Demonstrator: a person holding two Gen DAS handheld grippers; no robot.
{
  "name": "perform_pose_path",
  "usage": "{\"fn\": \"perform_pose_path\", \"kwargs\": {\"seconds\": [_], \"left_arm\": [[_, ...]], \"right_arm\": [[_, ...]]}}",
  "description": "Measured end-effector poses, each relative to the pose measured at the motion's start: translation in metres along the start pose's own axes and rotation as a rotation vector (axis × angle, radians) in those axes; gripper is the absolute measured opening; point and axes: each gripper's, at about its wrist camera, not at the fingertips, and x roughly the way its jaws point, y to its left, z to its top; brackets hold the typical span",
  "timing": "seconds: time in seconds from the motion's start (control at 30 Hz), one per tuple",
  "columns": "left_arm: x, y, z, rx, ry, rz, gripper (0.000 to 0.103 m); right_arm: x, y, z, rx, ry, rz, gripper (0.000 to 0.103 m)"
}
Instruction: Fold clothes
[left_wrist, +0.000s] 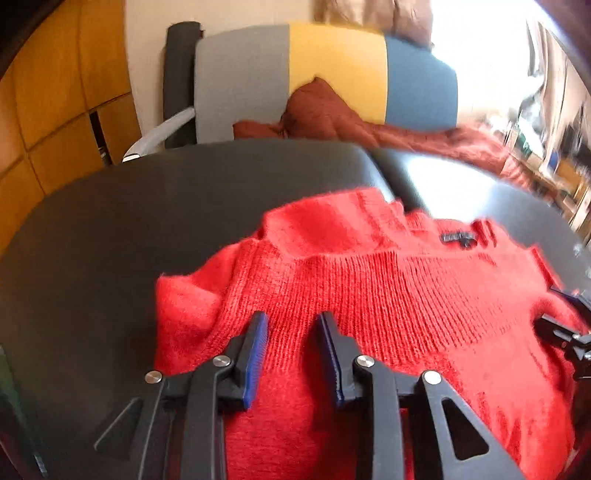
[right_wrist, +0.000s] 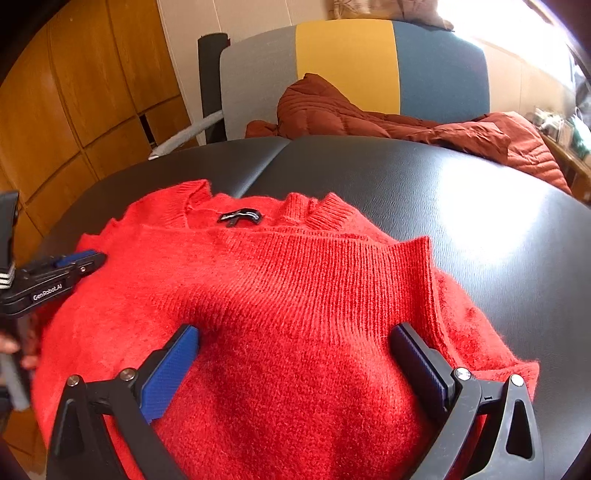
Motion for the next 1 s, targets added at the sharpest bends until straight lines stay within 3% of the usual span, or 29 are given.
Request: {"fn": "perform_pose_path", "kwargs": {"seconds": [0.17,0.3,0.47,0.7,0.77,0.87,0.93,1.0], "left_arm": [[0.01,0.0,0.002,0.002,-0.021,0.014,0.034],[0.024,0.011,0.021,-0.029,-0.016,-0.019,0.034],[0.033,0.011,0.029,-0.022,-0.022,0.006,0.034],[0.034,0.007,0.029,-0.006,-0.027,0.025,0.035],[0.034,0.006,0.029,-0.002,-0.029,0.03,0.035],[0.034,0.007,0.029,-0.006,-0.029,0.024,0.035],[0.034,0.007,0.028,-0.007,-0.029,0.023,0.035],[0.033,0.008,0.027,-0.009,-0.029,0.021,0.034]], "right_arm": [[0.004,-0.001,-0.001,0.019,0.007,0.02,0.103],[0.016,-0.008,0.013,0.037,0.009,0.026,0.103],[0.03,-0.013,0.032,0.028,0.014,0.04,0.103],[0.013,-0.011,0.034,0.033,0.037,0.053,0.103],[-0.013,0.0,0.033,-0.001,-0.003,0.102,0.103],[-0.051,0.036,0.023,-0.15,-0.055,0.162,0.103],[-0.058,0.065,0.006,-0.282,-0.033,0.127,0.103],[-0.053,0.078,-0.012,-0.328,0.019,0.115,0.103]]}}
